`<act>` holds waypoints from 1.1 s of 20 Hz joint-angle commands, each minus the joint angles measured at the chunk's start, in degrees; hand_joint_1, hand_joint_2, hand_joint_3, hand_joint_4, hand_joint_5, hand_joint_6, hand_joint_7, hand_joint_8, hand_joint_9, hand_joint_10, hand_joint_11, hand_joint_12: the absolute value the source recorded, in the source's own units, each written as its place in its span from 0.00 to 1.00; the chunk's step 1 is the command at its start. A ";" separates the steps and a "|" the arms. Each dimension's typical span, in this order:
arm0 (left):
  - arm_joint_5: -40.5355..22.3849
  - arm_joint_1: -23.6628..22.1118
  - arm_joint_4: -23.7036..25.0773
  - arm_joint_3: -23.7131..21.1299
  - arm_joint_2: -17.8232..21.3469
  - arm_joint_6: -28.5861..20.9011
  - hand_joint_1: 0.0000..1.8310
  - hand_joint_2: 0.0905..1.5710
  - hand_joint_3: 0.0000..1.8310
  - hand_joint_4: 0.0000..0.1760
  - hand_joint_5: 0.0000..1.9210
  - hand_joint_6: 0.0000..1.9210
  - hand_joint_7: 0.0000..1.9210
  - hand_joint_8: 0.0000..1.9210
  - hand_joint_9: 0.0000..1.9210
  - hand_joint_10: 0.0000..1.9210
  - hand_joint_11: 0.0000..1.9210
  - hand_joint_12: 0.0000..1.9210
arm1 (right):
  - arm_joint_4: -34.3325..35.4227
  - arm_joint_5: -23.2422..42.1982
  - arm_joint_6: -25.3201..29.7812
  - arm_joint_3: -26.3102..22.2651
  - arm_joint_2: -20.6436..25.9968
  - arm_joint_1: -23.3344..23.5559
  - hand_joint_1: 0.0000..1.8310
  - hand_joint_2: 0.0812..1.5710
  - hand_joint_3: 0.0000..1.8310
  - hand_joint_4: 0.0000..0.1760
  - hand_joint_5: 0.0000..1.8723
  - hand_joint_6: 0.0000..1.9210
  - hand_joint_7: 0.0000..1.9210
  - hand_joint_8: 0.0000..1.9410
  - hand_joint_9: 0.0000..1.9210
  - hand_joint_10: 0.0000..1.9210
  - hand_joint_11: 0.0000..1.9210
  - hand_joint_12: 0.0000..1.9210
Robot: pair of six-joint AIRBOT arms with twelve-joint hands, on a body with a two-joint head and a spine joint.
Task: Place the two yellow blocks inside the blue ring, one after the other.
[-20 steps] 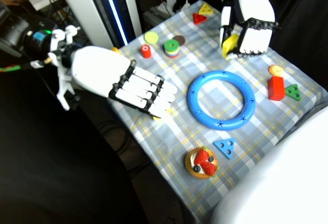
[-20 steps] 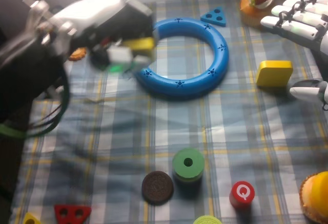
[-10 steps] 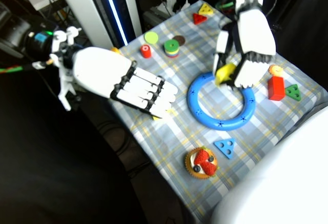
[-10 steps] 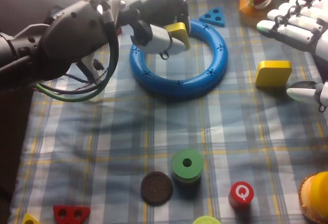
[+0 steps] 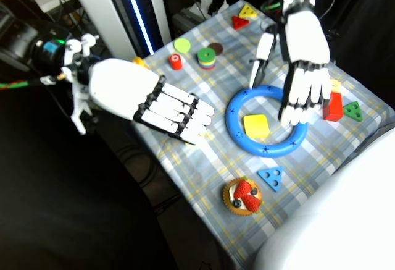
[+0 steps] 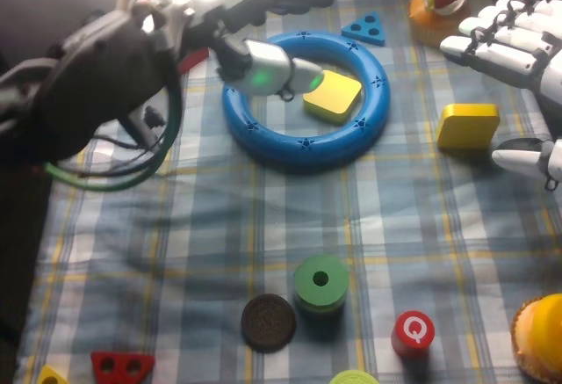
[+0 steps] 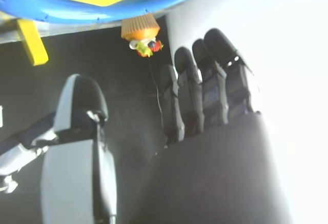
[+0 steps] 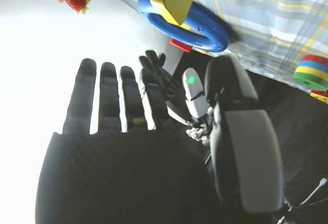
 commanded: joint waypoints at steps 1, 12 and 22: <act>-9.14 0.64 2.64 -1.21 1.37 -2.52 0.50 0.70 0.00 0.26 0.23 0.02 0.23 0.01 0.12 0.23 0.00 0.72 | -0.03 5.95 -0.10 0.43 -0.23 0.43 0.29 0.80 0.00 0.00 0.00 0.00 0.00 0.00 0.00 0.00 0.00 0.00; -30.63 17.03 15.67 -18.82 18.71 -21.18 0.50 0.71 0.00 0.00 0.25 0.01 0.24 0.01 0.10 0.40 0.00 0.83 | 1.85 -2.65 -0.21 7.46 -8.00 5.10 0.39 0.83 0.00 0.00 0.13 0.02 0.18 0.01 0.14 0.12 0.00 0.65; -37.18 24.10 15.11 -21.71 21.43 -24.48 0.56 0.71 0.00 0.00 0.26 0.00 0.24 0.00 0.17 0.22 0.00 0.80 | 1.93 -3.76 -0.28 8.92 -9.39 7.57 0.63 0.81 0.00 0.00 0.32 0.72 0.40 0.80 0.28 0.93 0.21 1.00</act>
